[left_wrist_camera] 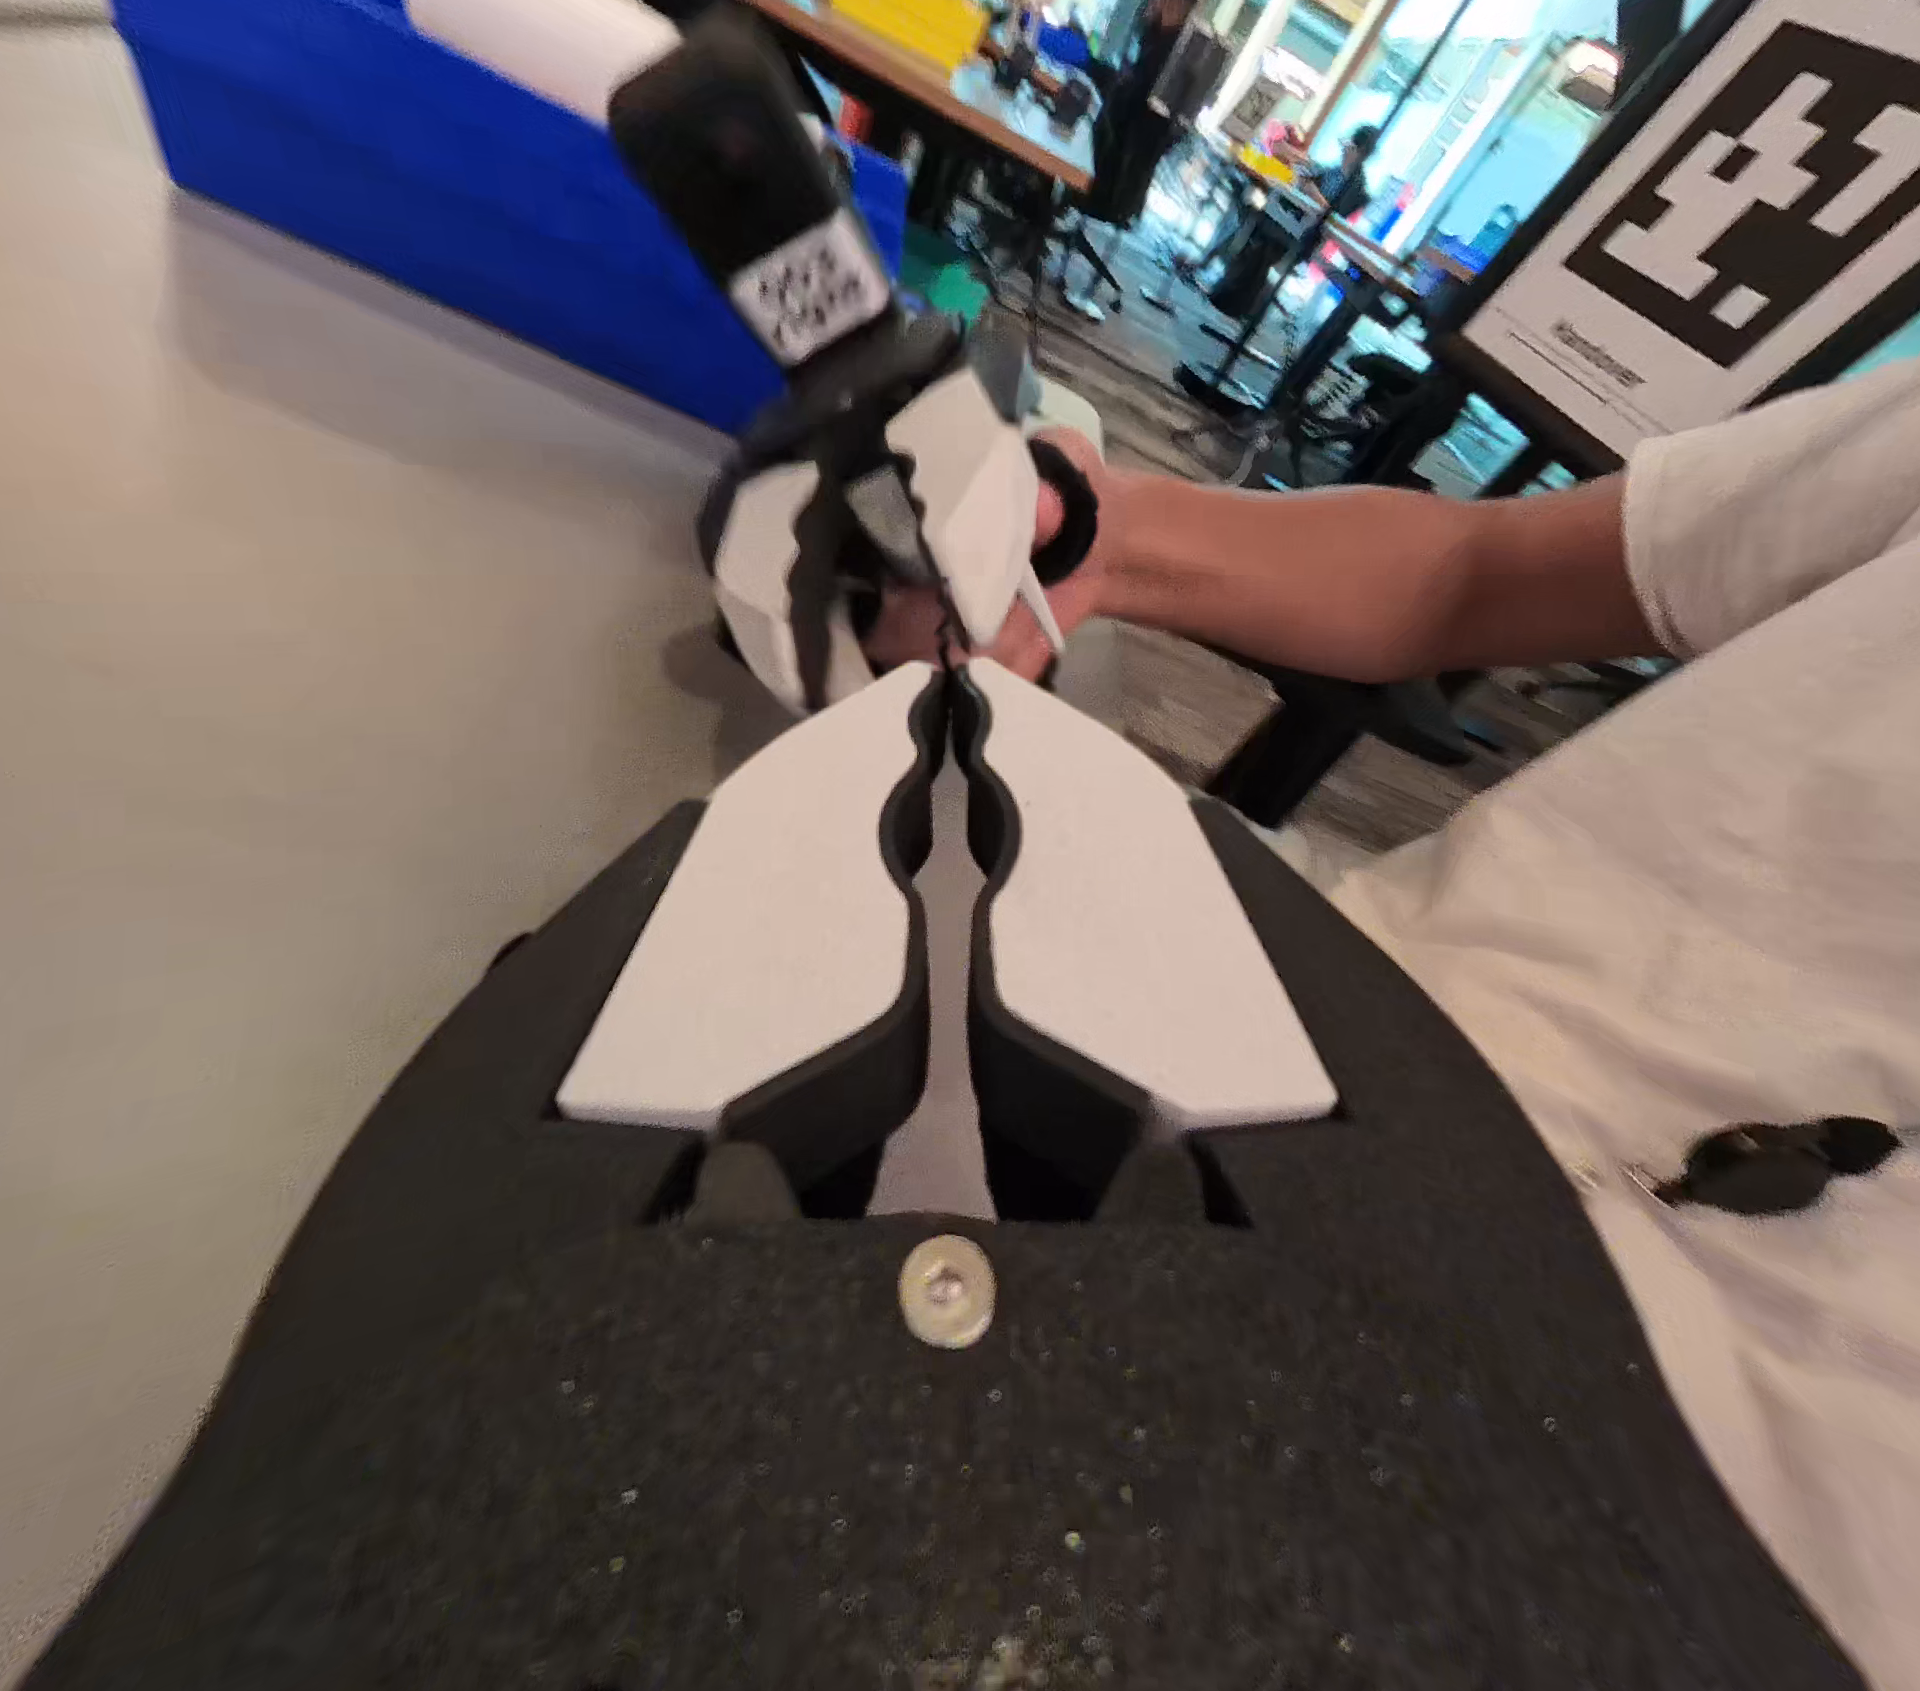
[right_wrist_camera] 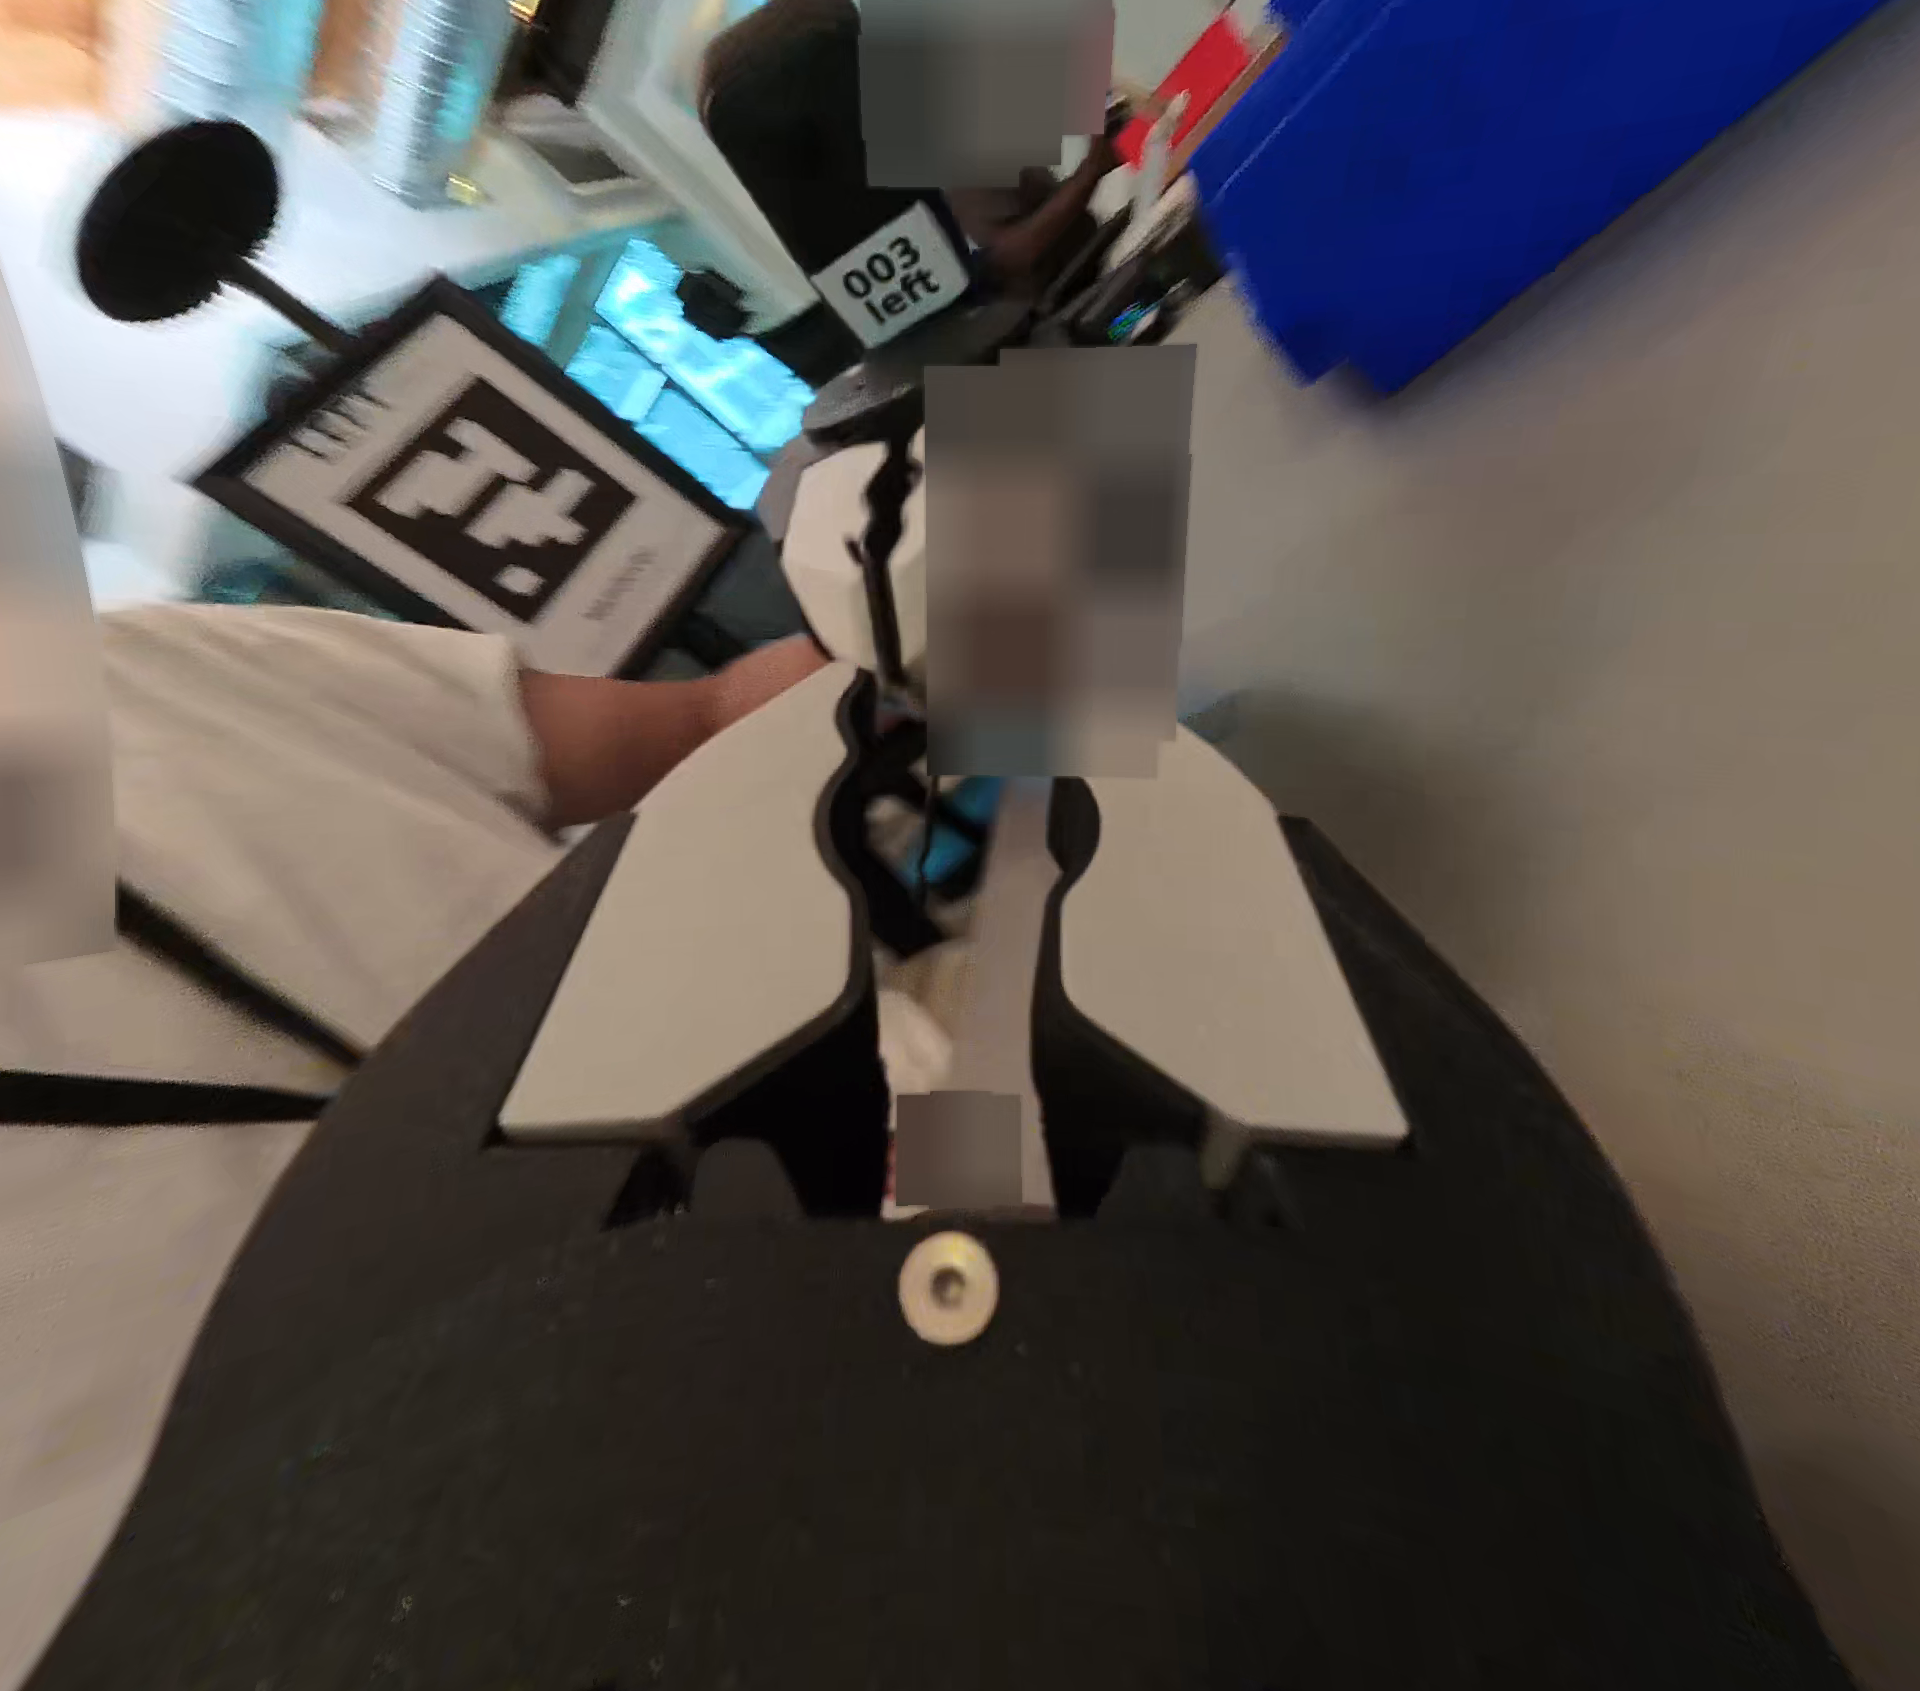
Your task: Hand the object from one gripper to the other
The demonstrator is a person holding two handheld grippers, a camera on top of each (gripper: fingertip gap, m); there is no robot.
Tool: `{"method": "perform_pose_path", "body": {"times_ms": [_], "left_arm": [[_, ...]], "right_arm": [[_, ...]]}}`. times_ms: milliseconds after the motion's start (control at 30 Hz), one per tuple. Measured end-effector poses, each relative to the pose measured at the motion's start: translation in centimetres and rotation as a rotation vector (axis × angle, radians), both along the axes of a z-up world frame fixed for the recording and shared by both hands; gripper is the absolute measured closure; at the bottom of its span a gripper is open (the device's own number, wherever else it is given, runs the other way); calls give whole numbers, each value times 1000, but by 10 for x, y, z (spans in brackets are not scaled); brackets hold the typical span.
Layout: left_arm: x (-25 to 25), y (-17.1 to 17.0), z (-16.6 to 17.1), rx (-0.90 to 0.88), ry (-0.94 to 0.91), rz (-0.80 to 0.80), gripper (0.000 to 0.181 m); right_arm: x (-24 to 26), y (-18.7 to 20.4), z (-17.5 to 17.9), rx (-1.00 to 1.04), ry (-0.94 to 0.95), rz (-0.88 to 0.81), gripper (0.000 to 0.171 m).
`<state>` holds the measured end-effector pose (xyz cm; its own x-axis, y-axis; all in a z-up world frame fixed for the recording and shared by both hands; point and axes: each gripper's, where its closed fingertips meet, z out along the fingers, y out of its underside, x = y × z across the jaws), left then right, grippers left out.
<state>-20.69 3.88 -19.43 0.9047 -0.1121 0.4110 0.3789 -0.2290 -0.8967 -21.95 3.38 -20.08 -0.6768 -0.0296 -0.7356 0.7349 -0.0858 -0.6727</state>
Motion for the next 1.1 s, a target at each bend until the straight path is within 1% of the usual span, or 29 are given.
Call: {"method": "perform_pose_path", "body": {"times_ms": [67,100,167,400,467,567,600,767,800,833,900,1000,1067,1100], "left_arm": [[6,0,-14,-83,-45,-55,181],[9,1,-21,-120,-50,-77,181],[13,3,-29,-155,-46,-90,181],[14,4,-26,-137,-59,-92,181],[13,3,-25,-125,-76,-92,181],[12,3,-27,-134,-79,-93,181],[11,4,-28,-136,-74,-83,181],[6,7,-24,-101,-79,-47,181],[3,7,-22,-85,-62,-28,181],[0,8,-21,-74,-37,-3,175],[-13,9,-23,-81,39,84,149],[-18,14,-15,-41,148,162,138],[-15,21,-6,13,145,195,135],[-13,25,-1,40,112,207,133]], "right_arm": [[-4,-2,2,79,180,-94,139],[-2,-4,3,113,254,-104,138],[6,-10,-1,167,329,-86,144],[5,-9,-2,185,359,-91,150],[6,-8,-4,195,356,-80,155],[8,-9,-7,207,359,-70,168],[7,-10,-7,212,361,-74,170],[2,-5,-3,180,312,-94,171],[-1,-3,-1,163,296,-112,171],[-6,1,5,122,274,-145,170],[-21,16,24,-12,199,-250,170],[-44,47,41,-225,89,-462,170],[-49,64,50,-386,62,-577,170],[-50,69,52,-438,60,-623,170]]}}
